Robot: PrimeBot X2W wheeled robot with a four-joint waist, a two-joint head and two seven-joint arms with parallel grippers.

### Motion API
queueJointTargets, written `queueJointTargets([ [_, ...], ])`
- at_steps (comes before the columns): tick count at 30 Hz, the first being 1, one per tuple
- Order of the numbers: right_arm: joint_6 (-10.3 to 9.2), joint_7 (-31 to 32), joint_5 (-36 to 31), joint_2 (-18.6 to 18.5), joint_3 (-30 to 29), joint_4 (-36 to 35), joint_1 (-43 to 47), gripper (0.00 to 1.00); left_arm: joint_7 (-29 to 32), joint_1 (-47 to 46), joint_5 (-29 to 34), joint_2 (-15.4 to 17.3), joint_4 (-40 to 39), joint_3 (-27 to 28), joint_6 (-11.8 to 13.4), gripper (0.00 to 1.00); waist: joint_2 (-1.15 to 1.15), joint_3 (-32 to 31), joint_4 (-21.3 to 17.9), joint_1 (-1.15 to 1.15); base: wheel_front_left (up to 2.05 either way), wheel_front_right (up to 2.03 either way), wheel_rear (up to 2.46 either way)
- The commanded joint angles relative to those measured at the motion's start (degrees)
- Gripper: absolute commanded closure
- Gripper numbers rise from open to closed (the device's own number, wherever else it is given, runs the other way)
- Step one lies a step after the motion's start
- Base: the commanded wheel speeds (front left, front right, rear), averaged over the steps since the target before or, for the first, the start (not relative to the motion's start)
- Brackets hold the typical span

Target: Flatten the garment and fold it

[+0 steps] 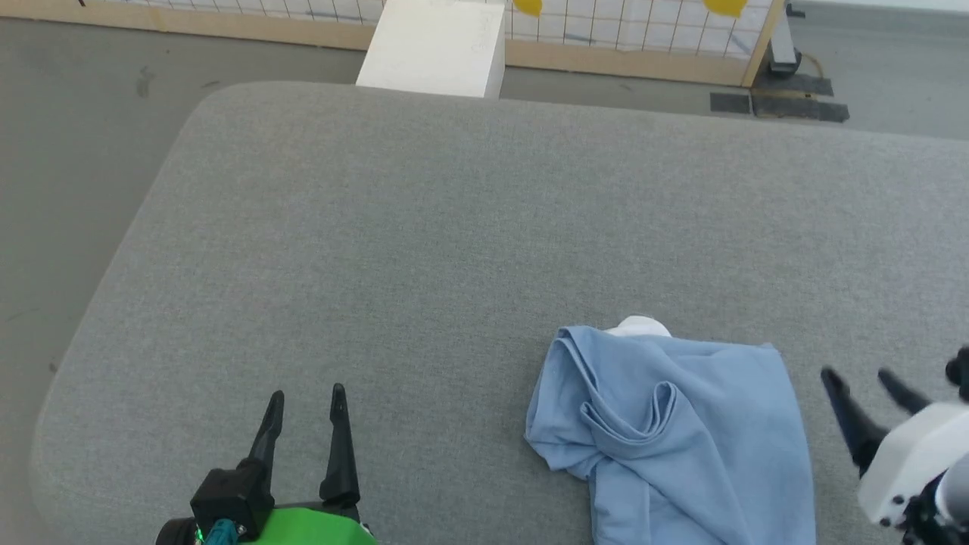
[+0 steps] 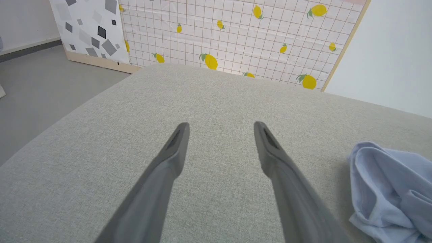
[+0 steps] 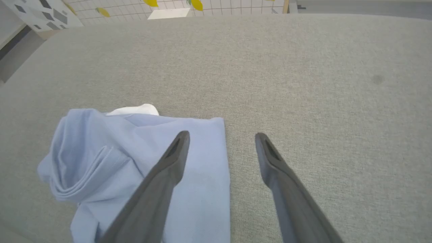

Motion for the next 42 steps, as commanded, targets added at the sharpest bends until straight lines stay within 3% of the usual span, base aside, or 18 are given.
queueJointTargets([
  [1,-0.08,-0.6,0.1,0.5,-0.1,1.6,0.5,0.00,0.3,0.6,0.0,0.5,-0.3,0.0,0.2,0.00,0.00,0.7,0.0,0.00,0.00,0.00,0.00],
  [15,-0.08,0.9,3.8,0.1,2.5,17.2,-4.2,0.00,1.0,-1.3,0.3,1.0,-1.0,-0.6,0.5,0.00,0.00,3.7,1.6,0.00,0.00,0.00,0.00],
  [21,-0.08,5.1,7.3,0.5,3.8,22.8,-6.6,0.00,1.1,-2.0,0.1,1.1,-0.9,-0.9,0.4,0.00,0.00,4.5,2.1,0.00,0.00,0.00,0.00],
  [22,-0.08,6.2,7.8,0.2,4.4,23.0,-6.6,0.06,1.2,-2.2,0.1,1.1,-0.9,-1.0,0.4,0.00,0.00,4.6,2.1,0.00,0.00,0.00,0.00],
  [23,-0.08,7.0,8.5,0.0,4.6,23.0,-6.7,0.82,1.2,-2.4,0.2,1.2,-0.9,-1.1,0.3,0.00,0.00,4.8,2.1,0.00,0.00,0.00,0.00],
  [24,-0.08,7.4,9.1,-0.2,4.4,23.0,-6.8,1.00,1.3,-2.5,0.2,1.2,-0.9,-1.2,0.3,0.00,0.00,4.9,2.1,0.00,0.00,0.00,0.00],
  [38,-0.08,3.2,7.7,-4.8,5.0,13.9,-7.9,1.00,1.1,-4.5,1.3,0.7,-2.5,-2.2,1.2,0.00,0.00,5.4,-1.0,0.00,0.00,0.00,0.00],
  [40,-0.08,1.4,3.9,-9.9,7.2,13.5,-13.0,1.00,1.9,-5.6,1.6,1.2,-3.6,-2.6,1.3,0.00,0.00,4.3,-6.3,0.00,0.00,0.00,0.00],
  [42,-0.08,1.5,3.9,-10.6,7.4,14.1,-14.6,1.00,2.2,-6.0,1.7,1.4,-3.7,-2.7,1.2,0.00,0.00,4.2,-7.7,0.00,0.00,0.00,0.00],
])
